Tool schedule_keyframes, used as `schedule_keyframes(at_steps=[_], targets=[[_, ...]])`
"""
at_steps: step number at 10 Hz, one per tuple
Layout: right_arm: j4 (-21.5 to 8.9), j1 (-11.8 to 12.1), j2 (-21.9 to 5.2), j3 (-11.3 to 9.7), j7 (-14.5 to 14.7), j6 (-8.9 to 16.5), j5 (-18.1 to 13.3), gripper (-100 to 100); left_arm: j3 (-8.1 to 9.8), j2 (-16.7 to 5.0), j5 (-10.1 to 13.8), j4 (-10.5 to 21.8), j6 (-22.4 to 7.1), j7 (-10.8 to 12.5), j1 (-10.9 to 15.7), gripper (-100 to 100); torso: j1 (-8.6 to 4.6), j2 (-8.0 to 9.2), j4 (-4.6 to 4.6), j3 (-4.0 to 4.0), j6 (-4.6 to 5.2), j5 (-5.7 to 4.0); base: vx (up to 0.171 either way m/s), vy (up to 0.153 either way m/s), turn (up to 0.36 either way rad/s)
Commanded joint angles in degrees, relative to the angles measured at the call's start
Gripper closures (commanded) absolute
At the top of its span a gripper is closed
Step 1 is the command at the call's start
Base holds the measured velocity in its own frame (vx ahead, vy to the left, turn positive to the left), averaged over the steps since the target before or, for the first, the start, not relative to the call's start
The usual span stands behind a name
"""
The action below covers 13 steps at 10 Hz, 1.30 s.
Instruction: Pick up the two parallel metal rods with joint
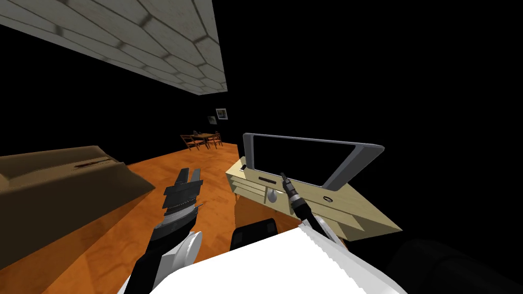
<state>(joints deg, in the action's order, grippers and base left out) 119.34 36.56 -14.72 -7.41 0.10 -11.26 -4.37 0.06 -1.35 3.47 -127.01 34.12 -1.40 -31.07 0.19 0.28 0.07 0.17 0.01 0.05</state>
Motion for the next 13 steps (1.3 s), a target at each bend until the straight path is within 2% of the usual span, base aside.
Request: schedule_keyframes(at_steps=[1,2,4,5,6,7,8,9,10,11,12,13], targets=[[-2.54,0.78,-1.5,-1.02,1.38,1.44,-0.92,-100,0.0,0.0,0.0,0.0,0.0,0.0,0.0,0,0.0,0.0,0.0,0.0,0.0,0.0,-0.055,0.042,0.108],[-2.54,0.78,-1.5,-1.02,1.38,1.44,-0.92,-100,0.0,0.0,0.0,0.0,0.0,0.0,0.0,0,-0.05,-0.03,-0.01,-0.02,-0.01,-0.02,-0.039,0.032,0.059],[-6.33,2.7,-4.58,-2.38,3.16,4.03,-2.28,-100,0.0,0.0,0.0,0.0,0.0,0.0,0.0,0,-0.04,-0.1,-0.03,-0.06,-0.02,-0.01,-0.043,0.058,0.164],[-6.33,2.7,-4.9,-2.38,3.16,4.03,-2.28,-100,0.0,0.0,0.0,0.0,0.0,0.0,0.0,0,0.01,-0.09,-0.03,-0.06,-0.02,-0.01,-0.03,0.061,0.085],[-8.33,3.67,-6.41,-3.09,4.07,5.3,-3.03,-100,0.0,0.0,0.0,0.0,0.0,0.0,0.0,0,-0.02,-0.13,-0.02,-0.07,0.0,0.01,-0.031,0.065,0.153],[-8.33,3.67,-6.65,-3.09,4.07,5.3,-3.03,-100,0.0,0.0,0.0,0.0,0.0,0.0,0.0,0,0.0,-0.13,-0.03,-0.08,-0.02,0.0,-0.024,0.047,0.078],[-10.38,4.62,-8.43,-3.82,4.98,6.54,-3.83,-100,0.0,0.0,0.0,0.0,0.0,0.0,-0.01,0,-0.06,-0.14,-0.03,-0.08,0.01,0.0,-0.032,0.057,0.116],[-10.38,4.62,-8.43,-3.82,4.98,6.54,-3.83,-100,0.0,0.0,0.0,0.0,0.0,0.0,0.0,0,-0.05,-0.12,-0.03,-0.07,0.0,-0.01,-0.027,0.046,0.105],[-12.48,5.57,-10.25,-4.55,5.89,7.74,-4.67,-100,0.0,0.0,0.0,0.0,0.0,0.0,0.0,0,-0.07,-0.15,-0.02,-0.08,-0.01,-0.01,-0.025,0.06,0.219],[-12.48,5.57,-10.25,-4.55,5.89,7.74,-4.67,-100,0.0,0.0,0.0,0.0,0.0,0.0,0.0,0,-0.02,-0.16,-0.03,-0.09,-0.03,-0.01,-0.01,0.049,0.073],[-14.2,6.49,-12.1,-5.28,6.78,8.89,-5.56,-100,0.01,0.0,0.0,0.0,0.0,0.0,-0.01,0,-0.06,-0.2,-0.04,-0.11,0.01,-0.01,-0.007,0.058,0.18],[-14.61,6.49,-12.1,-5.28,6.78,8.89,-5.56,-100,0.0,0.0,0.0,0.0,0.0,0.0,0.0,0,-0.05,-0.21,-0.05,-0.12,-0.02,-0.01,-0.013,0.052,0.079]])
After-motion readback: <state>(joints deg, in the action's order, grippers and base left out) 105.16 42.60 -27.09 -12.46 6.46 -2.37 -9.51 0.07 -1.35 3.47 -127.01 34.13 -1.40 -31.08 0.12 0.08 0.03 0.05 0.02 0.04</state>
